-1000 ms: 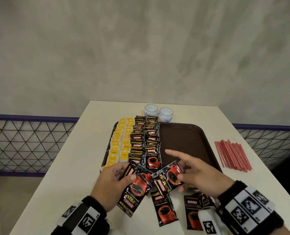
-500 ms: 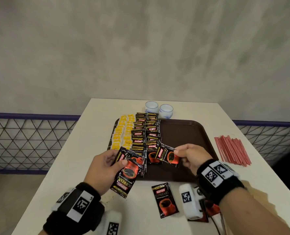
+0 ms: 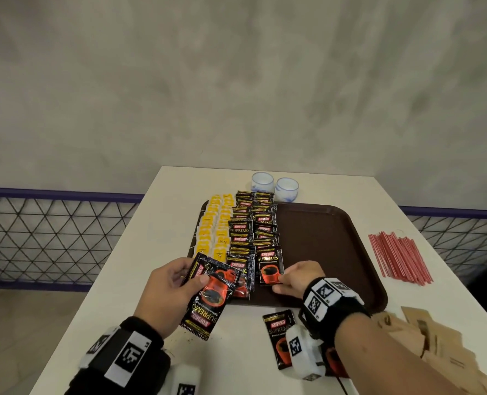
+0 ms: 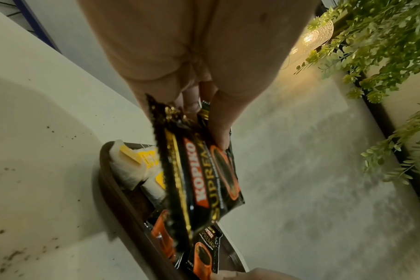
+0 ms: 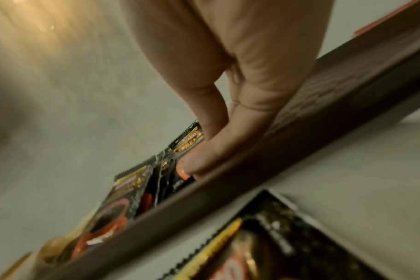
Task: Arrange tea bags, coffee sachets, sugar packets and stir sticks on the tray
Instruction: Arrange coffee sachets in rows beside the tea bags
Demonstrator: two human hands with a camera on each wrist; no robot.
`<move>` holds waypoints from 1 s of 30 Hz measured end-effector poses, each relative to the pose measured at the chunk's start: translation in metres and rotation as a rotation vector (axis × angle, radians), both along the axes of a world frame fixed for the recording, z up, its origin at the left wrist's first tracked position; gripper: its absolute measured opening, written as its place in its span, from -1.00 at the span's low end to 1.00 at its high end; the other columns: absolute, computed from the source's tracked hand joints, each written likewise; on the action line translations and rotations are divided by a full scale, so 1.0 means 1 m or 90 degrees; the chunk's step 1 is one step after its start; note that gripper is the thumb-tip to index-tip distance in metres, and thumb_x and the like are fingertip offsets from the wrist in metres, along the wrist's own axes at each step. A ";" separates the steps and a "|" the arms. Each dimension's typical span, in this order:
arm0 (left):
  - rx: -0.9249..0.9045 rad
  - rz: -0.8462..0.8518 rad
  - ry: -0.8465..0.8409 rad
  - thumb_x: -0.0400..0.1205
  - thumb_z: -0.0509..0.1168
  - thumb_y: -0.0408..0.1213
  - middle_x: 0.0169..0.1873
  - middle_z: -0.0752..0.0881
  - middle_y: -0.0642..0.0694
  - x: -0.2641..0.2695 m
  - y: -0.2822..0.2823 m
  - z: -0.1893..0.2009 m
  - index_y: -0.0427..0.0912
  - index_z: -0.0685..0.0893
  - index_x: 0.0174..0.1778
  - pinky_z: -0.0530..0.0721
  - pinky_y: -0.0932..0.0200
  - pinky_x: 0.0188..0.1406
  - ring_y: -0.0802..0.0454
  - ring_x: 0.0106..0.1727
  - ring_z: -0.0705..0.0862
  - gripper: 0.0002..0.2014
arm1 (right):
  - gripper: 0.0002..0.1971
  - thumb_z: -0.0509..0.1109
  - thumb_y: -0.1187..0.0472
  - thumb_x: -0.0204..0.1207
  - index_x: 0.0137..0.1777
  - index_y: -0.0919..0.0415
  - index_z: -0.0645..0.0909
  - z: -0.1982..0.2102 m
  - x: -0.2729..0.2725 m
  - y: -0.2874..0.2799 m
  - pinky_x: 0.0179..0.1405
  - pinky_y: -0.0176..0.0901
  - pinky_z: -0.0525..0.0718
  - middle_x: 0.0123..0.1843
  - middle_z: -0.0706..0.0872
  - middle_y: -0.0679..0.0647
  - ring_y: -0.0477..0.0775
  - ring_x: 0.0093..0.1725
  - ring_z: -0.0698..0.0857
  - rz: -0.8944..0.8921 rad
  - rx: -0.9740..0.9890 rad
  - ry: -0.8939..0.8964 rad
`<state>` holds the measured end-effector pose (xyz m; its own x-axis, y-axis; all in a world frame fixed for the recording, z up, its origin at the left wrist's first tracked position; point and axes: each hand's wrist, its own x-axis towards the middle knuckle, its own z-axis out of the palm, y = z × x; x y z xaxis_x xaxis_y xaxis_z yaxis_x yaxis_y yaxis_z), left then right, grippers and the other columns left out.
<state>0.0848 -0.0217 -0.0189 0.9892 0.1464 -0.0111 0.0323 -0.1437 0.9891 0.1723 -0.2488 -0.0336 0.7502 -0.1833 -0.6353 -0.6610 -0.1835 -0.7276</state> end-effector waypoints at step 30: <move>-0.004 -0.098 0.053 0.49 0.42 -0.50 -0.08 0.82 -0.08 0.008 -0.038 -0.004 -0.14 0.74 0.00 0.71 -0.12 0.13 -0.01 0.00 0.78 -0.77 | -0.68 0.43 0.16 0.53 0.28 -0.06 0.64 0.032 -0.049 -0.006 0.14 -0.10 0.71 0.02 0.78 -0.09 -0.13 0.05 0.73 0.376 -0.083 -0.356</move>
